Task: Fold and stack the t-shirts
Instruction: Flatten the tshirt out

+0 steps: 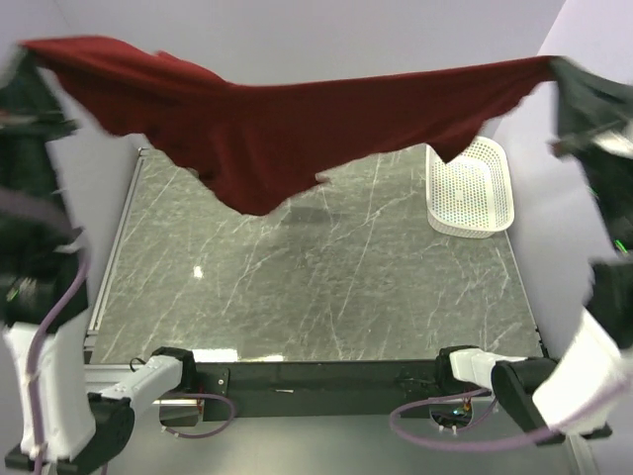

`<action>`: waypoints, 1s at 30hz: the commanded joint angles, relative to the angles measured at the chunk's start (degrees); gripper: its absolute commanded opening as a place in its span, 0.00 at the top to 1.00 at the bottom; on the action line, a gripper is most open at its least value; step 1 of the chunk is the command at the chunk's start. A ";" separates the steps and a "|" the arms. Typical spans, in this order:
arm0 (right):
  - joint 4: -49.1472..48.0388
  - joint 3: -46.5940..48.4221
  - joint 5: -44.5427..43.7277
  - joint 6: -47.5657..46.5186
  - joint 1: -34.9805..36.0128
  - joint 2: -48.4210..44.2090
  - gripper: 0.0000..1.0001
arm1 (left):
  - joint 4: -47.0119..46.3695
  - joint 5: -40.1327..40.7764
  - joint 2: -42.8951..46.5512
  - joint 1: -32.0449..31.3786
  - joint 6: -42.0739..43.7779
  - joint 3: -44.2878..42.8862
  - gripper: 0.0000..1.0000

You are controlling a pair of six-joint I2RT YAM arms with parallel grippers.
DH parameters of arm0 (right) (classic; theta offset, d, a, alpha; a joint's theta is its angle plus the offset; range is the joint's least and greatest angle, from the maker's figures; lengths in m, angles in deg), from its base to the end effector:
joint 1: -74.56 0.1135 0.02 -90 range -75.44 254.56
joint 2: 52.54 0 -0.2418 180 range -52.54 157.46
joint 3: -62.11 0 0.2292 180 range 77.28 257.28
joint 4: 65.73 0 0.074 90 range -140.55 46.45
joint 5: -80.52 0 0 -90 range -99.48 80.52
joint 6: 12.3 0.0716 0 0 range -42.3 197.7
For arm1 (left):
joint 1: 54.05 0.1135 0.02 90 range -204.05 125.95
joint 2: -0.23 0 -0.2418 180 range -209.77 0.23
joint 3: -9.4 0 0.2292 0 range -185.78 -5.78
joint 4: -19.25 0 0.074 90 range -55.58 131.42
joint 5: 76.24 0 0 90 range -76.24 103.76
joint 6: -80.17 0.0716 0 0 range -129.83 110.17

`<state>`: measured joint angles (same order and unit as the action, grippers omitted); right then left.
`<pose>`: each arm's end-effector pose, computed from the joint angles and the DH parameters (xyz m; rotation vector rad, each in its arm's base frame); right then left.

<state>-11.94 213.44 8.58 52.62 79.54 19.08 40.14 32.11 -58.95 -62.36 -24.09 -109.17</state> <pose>0.1101 0.0319 0.6306 -0.5591 0.9972 -0.1356 0.1259 0.0044 0.6068 -0.3446 0.8754 -0.2206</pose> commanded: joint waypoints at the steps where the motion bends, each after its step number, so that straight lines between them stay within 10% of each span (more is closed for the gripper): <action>1: -1.52 7.60 -1.89 2.22 -0.49 -0.60 1.00 | -4.30 0.47 0.55 0.23 -1.91 -4.26 0.99; 15: -1.70 3.52 -1.54 3.64 -2.42 -1.13 1.00 | -5.01 -1.39 1.08 0.23 -0.86 -2.97 0.99; 30: -26.55 -57.72 10.15 5.22 -2.25 0.62 1.00 | -23.20 -2.00 -12.78 1.02 4.42 33.96 1.00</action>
<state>-28.79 161.14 15.86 57.51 77.55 19.27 25.41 30.17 -68.89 -62.14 -21.75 -77.46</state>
